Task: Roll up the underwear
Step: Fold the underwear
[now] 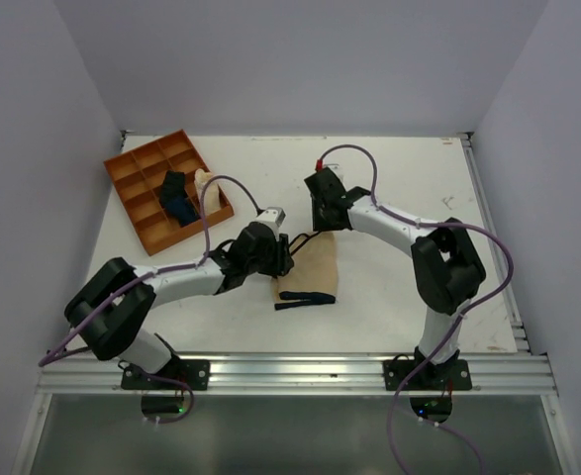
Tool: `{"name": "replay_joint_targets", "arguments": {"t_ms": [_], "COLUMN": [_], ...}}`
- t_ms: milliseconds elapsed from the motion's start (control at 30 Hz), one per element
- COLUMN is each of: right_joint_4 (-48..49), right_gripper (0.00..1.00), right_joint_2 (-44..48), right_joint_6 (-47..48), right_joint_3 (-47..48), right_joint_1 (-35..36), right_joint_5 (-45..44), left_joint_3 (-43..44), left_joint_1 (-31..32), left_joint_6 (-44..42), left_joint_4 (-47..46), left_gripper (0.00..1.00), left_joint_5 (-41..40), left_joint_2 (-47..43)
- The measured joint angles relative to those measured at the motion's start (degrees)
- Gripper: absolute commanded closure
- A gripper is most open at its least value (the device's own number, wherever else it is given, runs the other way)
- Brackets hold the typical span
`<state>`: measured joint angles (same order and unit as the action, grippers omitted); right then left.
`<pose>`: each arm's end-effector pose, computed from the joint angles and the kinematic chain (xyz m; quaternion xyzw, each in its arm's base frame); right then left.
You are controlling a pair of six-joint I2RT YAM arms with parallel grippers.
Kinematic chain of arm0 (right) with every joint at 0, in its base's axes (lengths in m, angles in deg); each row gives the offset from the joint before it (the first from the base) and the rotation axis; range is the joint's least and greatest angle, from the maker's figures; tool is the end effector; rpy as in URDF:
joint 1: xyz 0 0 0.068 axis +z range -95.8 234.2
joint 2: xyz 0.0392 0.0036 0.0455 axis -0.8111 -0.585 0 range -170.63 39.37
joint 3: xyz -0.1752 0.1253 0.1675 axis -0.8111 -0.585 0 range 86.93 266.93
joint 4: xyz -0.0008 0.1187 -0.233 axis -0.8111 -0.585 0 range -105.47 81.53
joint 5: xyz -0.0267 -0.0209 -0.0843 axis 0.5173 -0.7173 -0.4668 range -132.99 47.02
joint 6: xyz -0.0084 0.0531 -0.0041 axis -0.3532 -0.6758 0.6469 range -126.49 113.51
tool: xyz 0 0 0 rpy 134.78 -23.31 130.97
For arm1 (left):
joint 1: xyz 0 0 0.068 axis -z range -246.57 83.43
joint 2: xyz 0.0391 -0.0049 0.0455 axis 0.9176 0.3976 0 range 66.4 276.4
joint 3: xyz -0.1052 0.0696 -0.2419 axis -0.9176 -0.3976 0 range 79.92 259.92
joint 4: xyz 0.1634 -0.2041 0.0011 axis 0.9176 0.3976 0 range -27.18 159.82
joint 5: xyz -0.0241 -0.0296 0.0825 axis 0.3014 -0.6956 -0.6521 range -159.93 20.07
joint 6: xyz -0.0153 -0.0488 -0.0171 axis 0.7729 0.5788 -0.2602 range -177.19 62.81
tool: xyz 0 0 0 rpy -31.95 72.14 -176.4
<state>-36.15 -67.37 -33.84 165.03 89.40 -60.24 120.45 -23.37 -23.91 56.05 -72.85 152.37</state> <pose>0.3327 0.2218 0.2118 -0.0214 0.9471 0.0260 0.3193 0.2212 -0.2052 0.1759 0.0669 0.8986 -0.2499 0.3543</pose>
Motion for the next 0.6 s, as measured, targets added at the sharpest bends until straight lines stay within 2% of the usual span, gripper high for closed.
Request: {"name": "replay_joint_targets", "arguments": {"t_ms": [200, 267, 300, 400, 600], "right_joint_4": [-0.3, 0.3, 0.7, 2.0, 4.9], "right_gripper": [0.64, 0.63, 0.63, 0.63, 0.63], "right_joint_2": [0.9, 3.4, 5.0, 9.5, 13.3], "right_joint_6": [-0.5, -1.3, -1.6, -2.7, -3.8], "right_joint_3": [-0.9, -3.9, -5.9, -11.5, -19.2], "right_joint_1": [0.0, 0.0, 0.0, 0.0, 0.6], "right_joint_5": [0.0, 0.3, 0.4, 1.6, 2.4], "left_joint_3": [2.8, 3.2, 3.5, 3.9, 3.9], "left_joint_1": [0.0, 0.0, 0.0, 0.0, 0.0], "left_joint_6": [-0.5, -0.9, -1.1, -1.4, -1.2], "left_joint_4": [2.0, 2.6, 2.7, 2.8, 5.3], "left_gripper": [0.55, 0.66, 0.76, 0.89, 1.00], "left_joint_5": [-1.2, -1.7, -1.9, -2.1, -2.7], "left_joint_2": [6.6, 7.8, 8.3, 8.6, 6.0]}}
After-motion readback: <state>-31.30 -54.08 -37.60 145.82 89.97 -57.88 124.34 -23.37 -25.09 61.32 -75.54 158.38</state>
